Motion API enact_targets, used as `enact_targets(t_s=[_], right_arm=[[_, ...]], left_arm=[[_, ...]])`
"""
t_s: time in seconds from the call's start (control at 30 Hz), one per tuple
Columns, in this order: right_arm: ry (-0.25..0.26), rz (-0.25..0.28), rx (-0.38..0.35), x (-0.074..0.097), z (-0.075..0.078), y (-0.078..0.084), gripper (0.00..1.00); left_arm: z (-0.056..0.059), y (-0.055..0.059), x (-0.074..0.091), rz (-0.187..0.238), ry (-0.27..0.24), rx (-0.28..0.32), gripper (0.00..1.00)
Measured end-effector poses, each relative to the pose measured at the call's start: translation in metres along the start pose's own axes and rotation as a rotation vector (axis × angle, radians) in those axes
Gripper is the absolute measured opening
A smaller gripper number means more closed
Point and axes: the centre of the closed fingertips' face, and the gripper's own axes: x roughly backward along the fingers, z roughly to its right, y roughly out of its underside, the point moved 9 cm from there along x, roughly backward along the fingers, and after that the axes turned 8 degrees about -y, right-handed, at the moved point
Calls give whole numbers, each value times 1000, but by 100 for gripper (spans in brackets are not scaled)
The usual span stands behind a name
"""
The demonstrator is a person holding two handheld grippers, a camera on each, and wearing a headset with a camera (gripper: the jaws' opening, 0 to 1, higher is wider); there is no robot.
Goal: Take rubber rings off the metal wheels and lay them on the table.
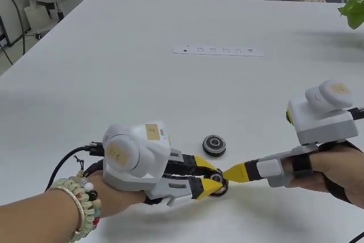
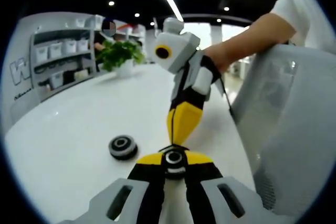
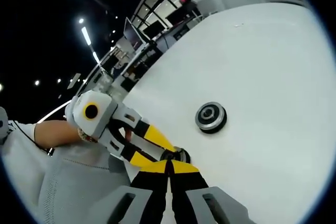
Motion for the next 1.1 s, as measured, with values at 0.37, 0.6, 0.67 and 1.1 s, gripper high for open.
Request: enact_targets(t_s=[0.37, 0.6, 0.67, 1.1], right_arm=[[-10, 3, -10, 1, 2, 1, 0], [-25, 7, -9, 0, 0, 0, 0], [-27, 13, -10, 0, -1, -1, 0], [17, -29, 0, -1, 6, 4, 0]], left_arm=[[1, -1, 0, -12, 5, 6, 15], [1, -1, 0, -12, 6, 5, 15], [1, -1, 0, -13, 6, 5, 15], [1, -2, 0, -21, 2, 13, 15]])
